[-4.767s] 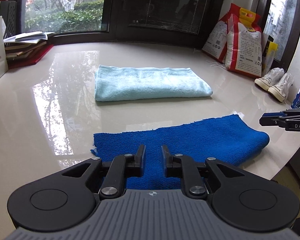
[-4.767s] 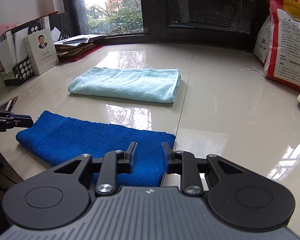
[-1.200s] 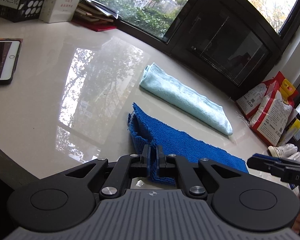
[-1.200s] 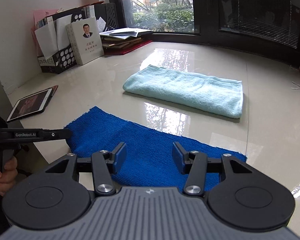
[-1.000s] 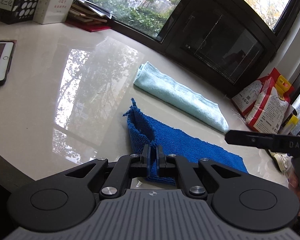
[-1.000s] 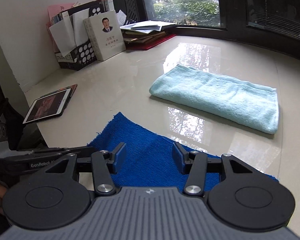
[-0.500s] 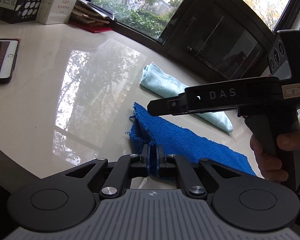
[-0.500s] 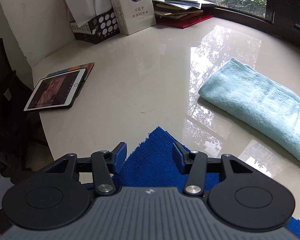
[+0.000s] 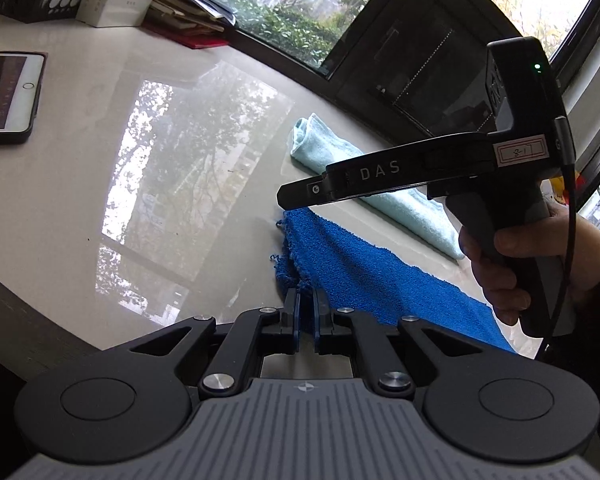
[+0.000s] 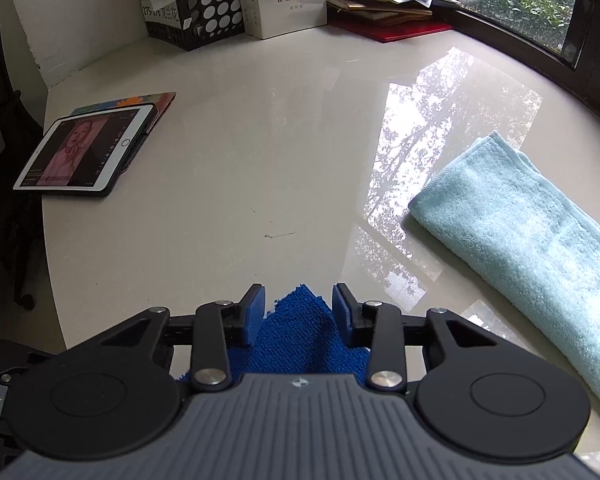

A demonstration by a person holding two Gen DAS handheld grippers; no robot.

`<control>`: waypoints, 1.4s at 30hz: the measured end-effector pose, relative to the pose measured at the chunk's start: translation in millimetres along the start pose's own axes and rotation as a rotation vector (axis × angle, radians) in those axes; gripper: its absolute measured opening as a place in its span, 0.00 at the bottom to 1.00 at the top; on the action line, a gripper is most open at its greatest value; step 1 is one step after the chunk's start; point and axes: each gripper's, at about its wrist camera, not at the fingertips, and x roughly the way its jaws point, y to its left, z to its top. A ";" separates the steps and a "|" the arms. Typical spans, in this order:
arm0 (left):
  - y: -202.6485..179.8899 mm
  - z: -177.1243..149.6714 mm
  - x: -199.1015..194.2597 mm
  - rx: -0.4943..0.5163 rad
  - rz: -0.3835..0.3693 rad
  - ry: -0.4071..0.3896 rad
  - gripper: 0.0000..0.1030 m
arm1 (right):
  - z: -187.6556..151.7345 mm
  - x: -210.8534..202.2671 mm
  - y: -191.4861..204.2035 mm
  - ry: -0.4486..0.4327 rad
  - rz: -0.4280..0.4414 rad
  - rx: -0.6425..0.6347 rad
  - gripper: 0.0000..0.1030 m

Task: Fold towel
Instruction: 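Grasp the towel's other corner with the right gripper beside the left gripper, then lift the towel edge with both grippers and carry it over the towel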

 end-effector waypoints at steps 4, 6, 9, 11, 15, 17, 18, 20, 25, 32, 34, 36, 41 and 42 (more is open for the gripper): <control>-0.8 -0.3 -0.6 0.000 -0.003 0.006 0.07 | -0.4 8.6 -5.2 0.019 0.002 -0.003 0.28; -1.6 0.1 -0.1 0.001 -0.003 0.010 0.07 | -1.8 9.1 -6.9 0.016 0.014 -0.002 0.27; -2.7 0.5 1.1 0.003 -0.004 0.013 0.07 | -4.4 8.2 -4.7 0.003 0.026 -0.021 0.19; -2.5 0.3 1.1 0.002 -0.004 0.013 0.07 | -6.5 7.5 -3.4 -0.007 0.036 -0.029 0.12; 0.1 2.8 2.8 -0.014 -0.008 0.013 0.06 | -9.6 6.3 -3.5 -0.025 0.060 -0.019 0.06; 1.7 3.9 3.4 -0.022 -0.010 0.010 0.05 | -9.2 6.1 -2.9 -0.027 0.061 -0.017 0.05; 2.5 3.9 2.6 -0.026 -0.011 0.007 0.04 | -9.0 5.5 -3.0 -0.033 0.060 -0.014 0.05; 4.1 3.8 0.5 -0.034 -0.012 0.000 0.04 | -7.3 2.8 -3.9 -0.050 0.065 0.001 0.05; 3.0 8.5 -7.3 -0.047 -0.046 -0.035 0.04 | -1.8 -13.5 -8.0 -0.108 0.092 0.042 0.05; -19.6 15.8 -9.1 -0.011 -0.117 -0.064 0.04 | -10.1 -42.3 -24.6 -0.182 0.151 0.136 0.05; -28.2 17.5 -9.5 0.005 -0.142 -0.071 0.04 | -15.6 -51.3 -33.2 -0.207 0.167 0.173 0.05; -37.1 18.5 -9.8 0.023 -0.162 -0.073 0.04 | -20.9 -59.2 -40.0 -0.227 0.168 0.197 0.05; -62.5 20.8 -3.2 0.080 -0.210 -0.053 0.04 | -39.3 -83.3 -59.8 -0.283 0.182 0.253 0.05; -69.7 20.3 -0.8 0.095 -0.219 -0.046 0.04 | -43.6 -88.0 -64.2 -0.293 0.184 0.265 0.05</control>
